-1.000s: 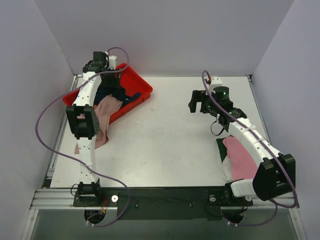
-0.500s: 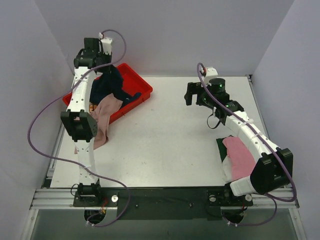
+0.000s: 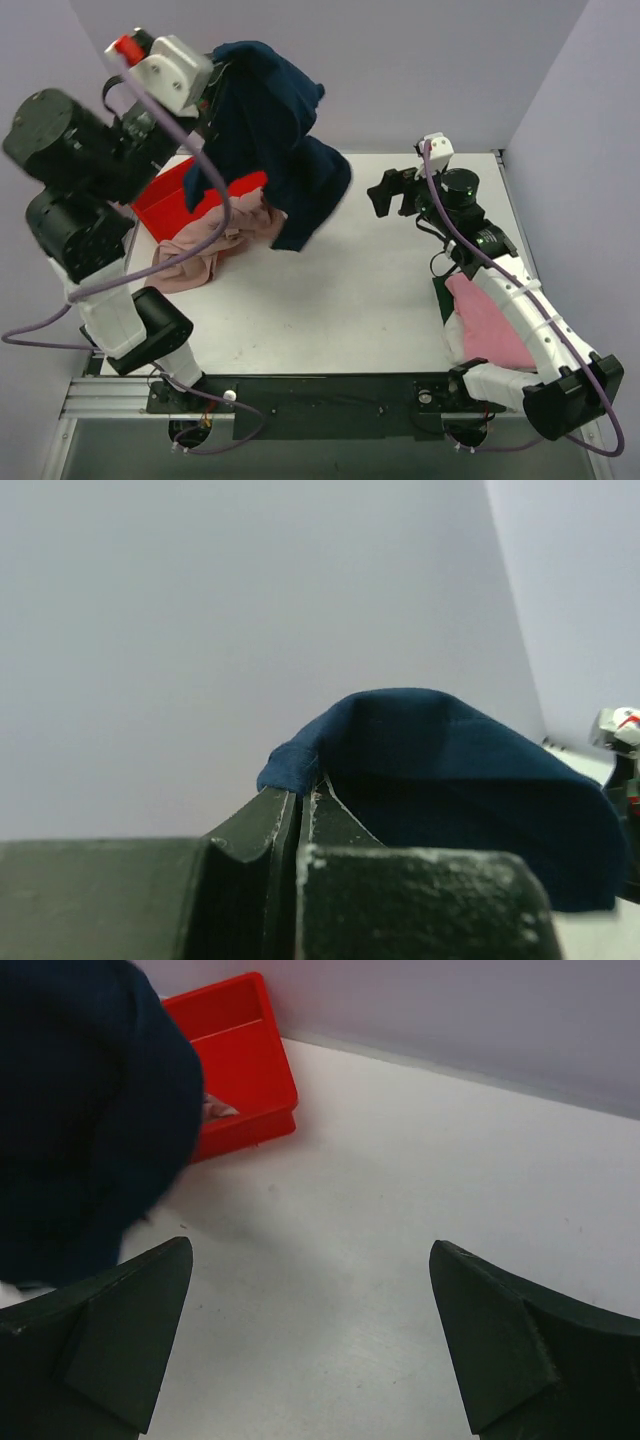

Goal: Fold and stack the t-shirts
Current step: Grab crumpled tshirt from bin with the left arm, then move the tshirt to the center of the board

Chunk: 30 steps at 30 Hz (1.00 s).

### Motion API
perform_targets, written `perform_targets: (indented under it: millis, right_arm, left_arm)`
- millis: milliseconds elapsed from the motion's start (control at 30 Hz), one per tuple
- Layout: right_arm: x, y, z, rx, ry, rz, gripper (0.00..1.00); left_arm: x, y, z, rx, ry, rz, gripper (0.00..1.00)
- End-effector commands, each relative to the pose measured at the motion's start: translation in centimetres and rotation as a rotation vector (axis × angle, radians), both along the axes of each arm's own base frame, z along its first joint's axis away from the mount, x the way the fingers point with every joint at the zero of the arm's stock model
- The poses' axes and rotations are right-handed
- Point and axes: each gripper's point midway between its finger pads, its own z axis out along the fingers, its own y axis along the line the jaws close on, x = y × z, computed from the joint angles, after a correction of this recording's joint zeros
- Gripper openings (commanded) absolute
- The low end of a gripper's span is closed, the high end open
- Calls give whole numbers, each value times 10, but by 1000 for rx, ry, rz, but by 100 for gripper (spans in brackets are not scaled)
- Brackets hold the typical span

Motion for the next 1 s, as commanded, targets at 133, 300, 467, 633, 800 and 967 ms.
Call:
perform_targets:
  millis: [133, 300, 467, 633, 800, 967]
  right_arm:
    - [-40, 6, 34, -18, -127, 163, 100]
    - [-64, -5, 11, -65, -29, 198, 100]
    - [-49, -60, -32, -11, 211, -49, 97]
    - [-53, -71, -20, 65, 214, -48, 96]
    - [-47, -70, -18, 70, 234, -47, 96]
    - [-33, -82, -47, 159, 392, -154, 95]
  left_arm:
    - [-13, -45, -36, 160, 60, 38, 0]
    - [10, -88, -77, 231, 158, -9, 0]
    - [44, -127, -132, 293, 283, -29, 0]
    - [55, -150, -178, 309, 421, -90, 0]
    - [36, -200, -263, 415, 627, -302, 0]
    - [3, -247, -337, 573, 701, -549, 17]
